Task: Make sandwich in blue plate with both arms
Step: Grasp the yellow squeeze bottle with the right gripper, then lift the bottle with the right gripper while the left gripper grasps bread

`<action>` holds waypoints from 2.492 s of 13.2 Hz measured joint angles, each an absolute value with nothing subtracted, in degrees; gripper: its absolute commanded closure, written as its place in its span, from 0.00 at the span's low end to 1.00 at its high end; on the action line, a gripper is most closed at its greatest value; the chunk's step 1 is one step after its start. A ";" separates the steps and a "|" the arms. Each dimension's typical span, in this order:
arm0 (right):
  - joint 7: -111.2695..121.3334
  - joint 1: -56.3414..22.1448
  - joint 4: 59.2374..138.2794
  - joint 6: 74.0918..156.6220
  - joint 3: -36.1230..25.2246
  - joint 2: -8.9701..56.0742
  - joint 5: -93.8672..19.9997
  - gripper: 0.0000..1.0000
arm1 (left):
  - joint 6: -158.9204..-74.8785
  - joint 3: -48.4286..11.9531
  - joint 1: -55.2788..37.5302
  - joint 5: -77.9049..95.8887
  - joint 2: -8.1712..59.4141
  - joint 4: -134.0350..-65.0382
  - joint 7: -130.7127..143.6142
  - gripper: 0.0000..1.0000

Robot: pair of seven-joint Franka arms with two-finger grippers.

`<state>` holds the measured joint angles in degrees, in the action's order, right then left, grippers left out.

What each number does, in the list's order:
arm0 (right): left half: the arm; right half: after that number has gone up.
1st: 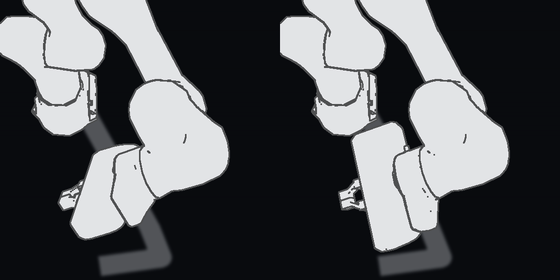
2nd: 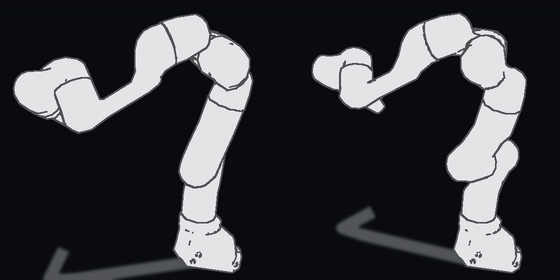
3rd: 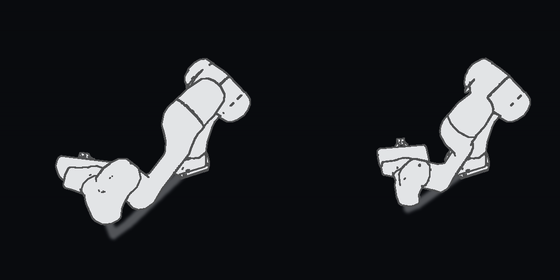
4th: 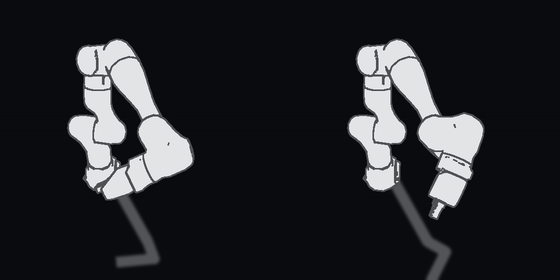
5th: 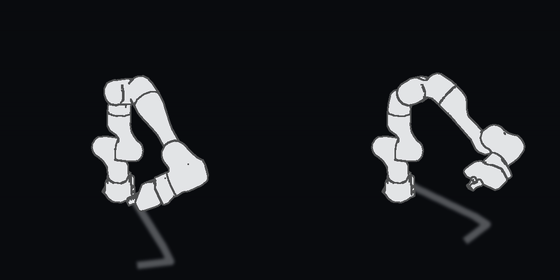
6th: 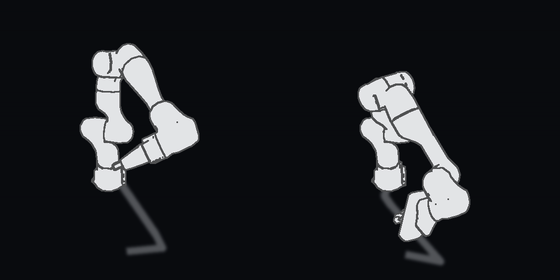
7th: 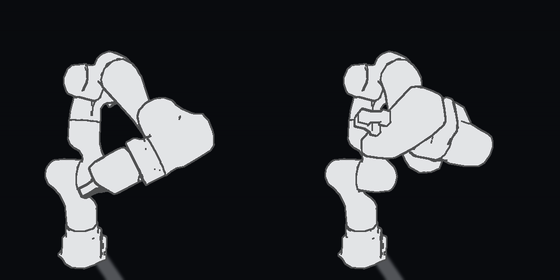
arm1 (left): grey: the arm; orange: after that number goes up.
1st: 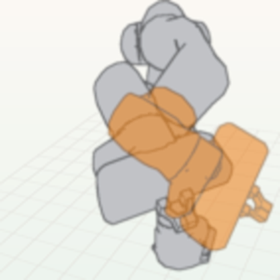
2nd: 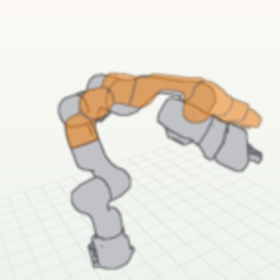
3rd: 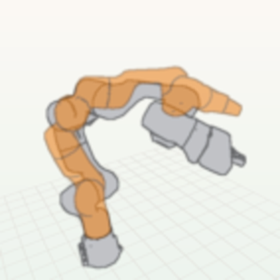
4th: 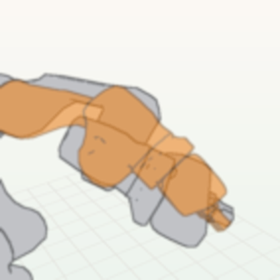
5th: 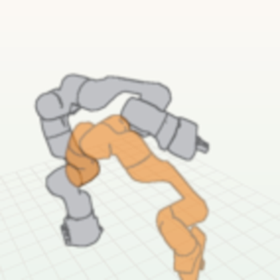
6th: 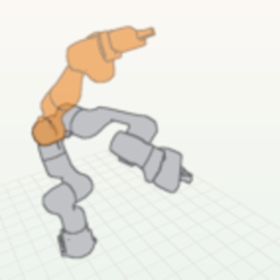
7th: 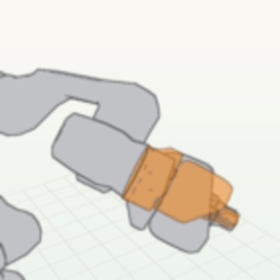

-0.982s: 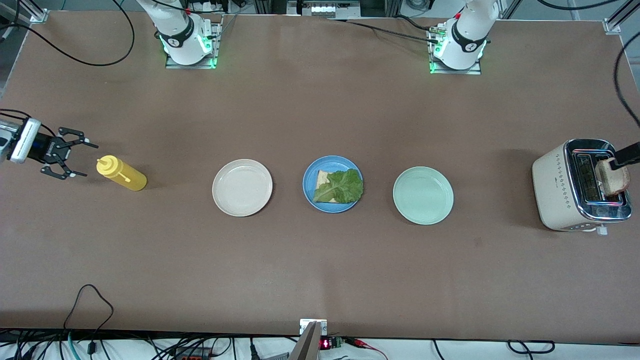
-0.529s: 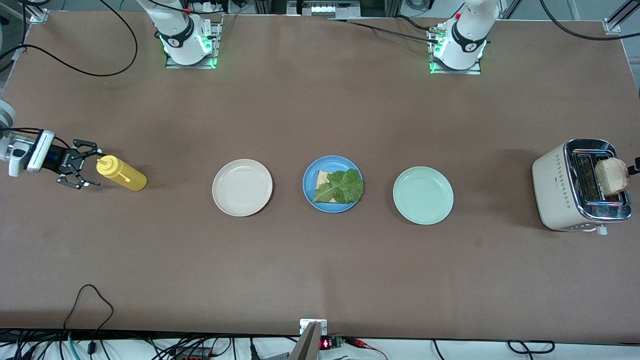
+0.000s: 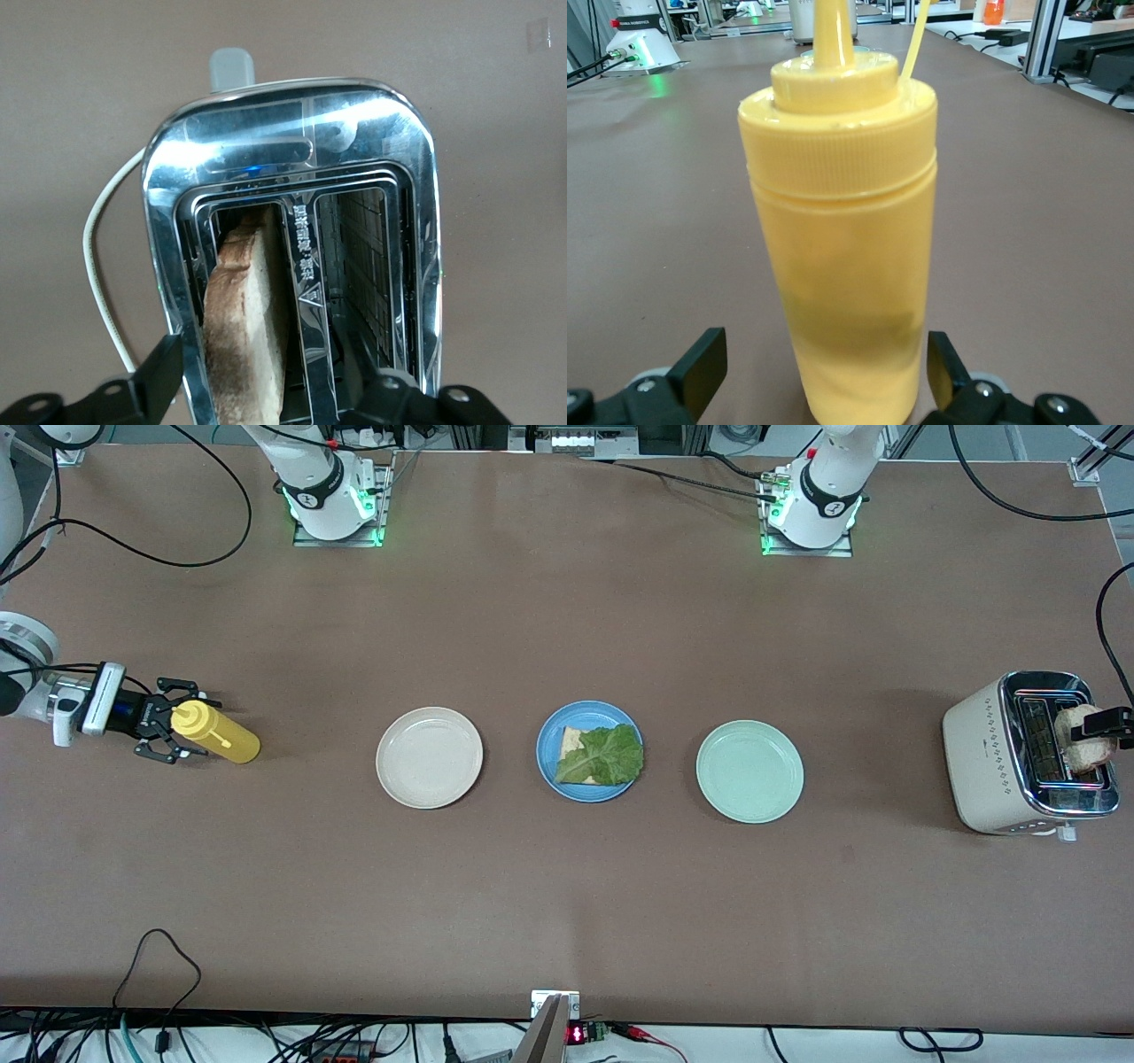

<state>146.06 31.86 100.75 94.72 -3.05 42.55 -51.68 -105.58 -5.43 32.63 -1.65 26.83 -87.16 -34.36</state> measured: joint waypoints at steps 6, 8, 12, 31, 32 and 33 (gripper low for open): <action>146.27 31.20 100.75 94.56 -1.24 43.45 -51.98 0.61 | -105.10 -5.39 33.42 -1.65 27.93 -87.26 -34.43 0.79; 146.27 30.62 100.68 94.49 -1.15 43.53 -52.02 0.97 | -104.63 -5.40 33.42 -1.65 28.13 -87.26 -34.44 0.94; 146.27 29.19 100.39 94.58 -1.09 43.55 -52.01 1.00 | -104.54 -5.40 33.43 -1.65 28.11 -87.06 -36.13 0.99; 81.81 -11.76 98.28 115.86 -0.51 22.17 -11.07 1.00 | -90.19 -33.26 32.15 4.75 20.94 -83.21 -12.02 0.99; 76.49 -14.45 98.29 115.96 -0.48 22.17 -8.14 1.00 | -92.17 -34.71 32.11 4.86 20.96 -84.77 -10.27 0.99; 71.27 -17.10 98.29 115.99 -0.43 22.17 -4.77 1.00 | -93.84 -35.73 32.09 4.90 20.98 -86.09 -9.14 0.99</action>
<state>71.27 -17.10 98.29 115.99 -0.43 22.17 -4.77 -93.84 -35.73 32.09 4.90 20.98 -86.09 -9.14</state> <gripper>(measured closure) 0.396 0.877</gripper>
